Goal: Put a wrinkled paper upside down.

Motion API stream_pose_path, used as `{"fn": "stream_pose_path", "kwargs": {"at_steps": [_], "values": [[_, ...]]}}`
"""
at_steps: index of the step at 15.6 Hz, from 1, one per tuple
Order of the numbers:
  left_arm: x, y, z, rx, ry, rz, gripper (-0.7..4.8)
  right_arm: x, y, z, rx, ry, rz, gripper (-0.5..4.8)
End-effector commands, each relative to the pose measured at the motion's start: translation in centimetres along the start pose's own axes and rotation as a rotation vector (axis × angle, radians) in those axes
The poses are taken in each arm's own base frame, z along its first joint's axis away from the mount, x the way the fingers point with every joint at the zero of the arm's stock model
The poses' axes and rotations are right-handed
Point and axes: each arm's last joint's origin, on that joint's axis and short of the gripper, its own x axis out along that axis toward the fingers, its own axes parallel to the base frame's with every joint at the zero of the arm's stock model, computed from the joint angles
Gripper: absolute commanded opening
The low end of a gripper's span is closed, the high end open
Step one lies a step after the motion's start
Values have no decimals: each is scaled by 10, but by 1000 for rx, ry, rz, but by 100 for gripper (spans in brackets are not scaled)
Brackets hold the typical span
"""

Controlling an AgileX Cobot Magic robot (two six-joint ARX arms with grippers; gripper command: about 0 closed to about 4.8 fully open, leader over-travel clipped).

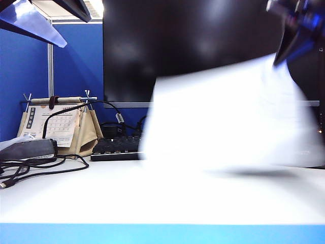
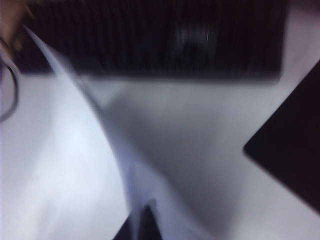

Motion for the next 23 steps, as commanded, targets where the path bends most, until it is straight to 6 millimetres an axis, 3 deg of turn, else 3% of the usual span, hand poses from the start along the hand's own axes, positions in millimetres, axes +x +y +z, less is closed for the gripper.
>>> {"fn": "stream_pose_path", "kwargs": {"at_steps": [1,5,10,16,23], "values": [[-1,0,3,6,-19,-2,390,-30,20,1,-77,-79,19,-8],[-1,0,3,9,-19,-2,390,-44,65,-10,-248,-68,111,-8],[-1,0,2,9,-18,-3,390,-24,100,-40,-380,102,198,-8],[-1,0,1,4,-4,-5,390,17,93,-96,-387,256,216,-8],[-1,0,2,6,-12,-5,390,37,77,-135,-393,330,164,-8]]}}
